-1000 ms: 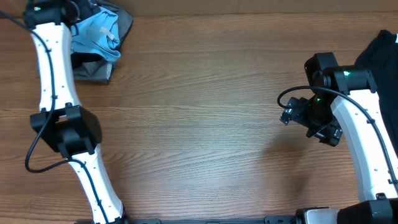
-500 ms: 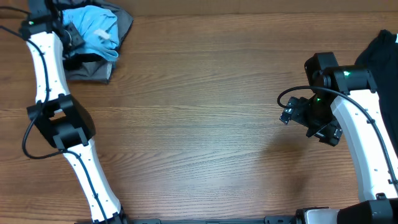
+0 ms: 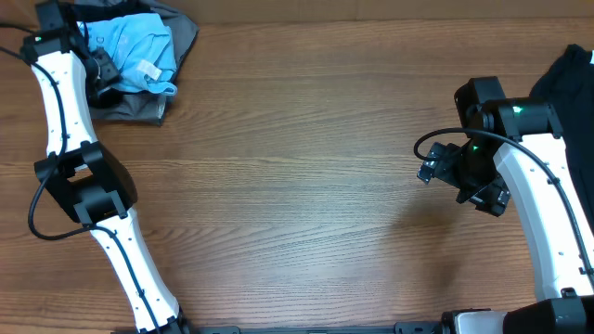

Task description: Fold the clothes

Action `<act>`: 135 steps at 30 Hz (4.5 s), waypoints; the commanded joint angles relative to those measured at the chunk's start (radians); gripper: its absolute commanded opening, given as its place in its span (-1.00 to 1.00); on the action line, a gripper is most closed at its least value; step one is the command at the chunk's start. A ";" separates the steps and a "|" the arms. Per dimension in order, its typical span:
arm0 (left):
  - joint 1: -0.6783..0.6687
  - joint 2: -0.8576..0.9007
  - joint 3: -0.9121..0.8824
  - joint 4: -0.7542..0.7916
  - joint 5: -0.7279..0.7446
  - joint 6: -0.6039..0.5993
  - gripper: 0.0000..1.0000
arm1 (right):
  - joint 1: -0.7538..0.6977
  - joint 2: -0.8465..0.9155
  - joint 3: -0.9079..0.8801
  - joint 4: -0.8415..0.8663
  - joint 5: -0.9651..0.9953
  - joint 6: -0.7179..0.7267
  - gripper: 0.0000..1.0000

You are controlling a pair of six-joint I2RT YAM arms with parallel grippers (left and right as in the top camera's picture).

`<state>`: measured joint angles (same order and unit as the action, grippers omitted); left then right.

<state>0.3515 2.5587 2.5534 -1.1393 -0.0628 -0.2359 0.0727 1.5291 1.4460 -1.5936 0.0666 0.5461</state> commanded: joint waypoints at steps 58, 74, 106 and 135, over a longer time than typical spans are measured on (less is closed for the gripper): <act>-0.159 -0.042 0.037 0.144 0.090 -0.070 0.26 | -0.001 -0.008 0.014 -0.017 -0.001 0.003 1.00; -0.176 -0.014 0.103 0.197 0.102 -0.063 0.55 | -0.001 -0.008 0.014 -0.019 -0.001 0.004 1.00; -0.228 -0.866 0.060 -0.550 0.396 -0.006 1.00 | 0.008 -0.702 0.153 -0.100 -0.008 -0.031 1.00; -0.288 -2.045 -0.818 -0.402 0.185 -0.037 0.99 | 0.007 -1.091 -0.266 0.249 -0.064 -0.045 1.00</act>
<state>0.0685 0.5144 1.7615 -1.5414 0.1848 -0.2634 0.0746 0.4450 1.1824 -1.3670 0.0036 0.4976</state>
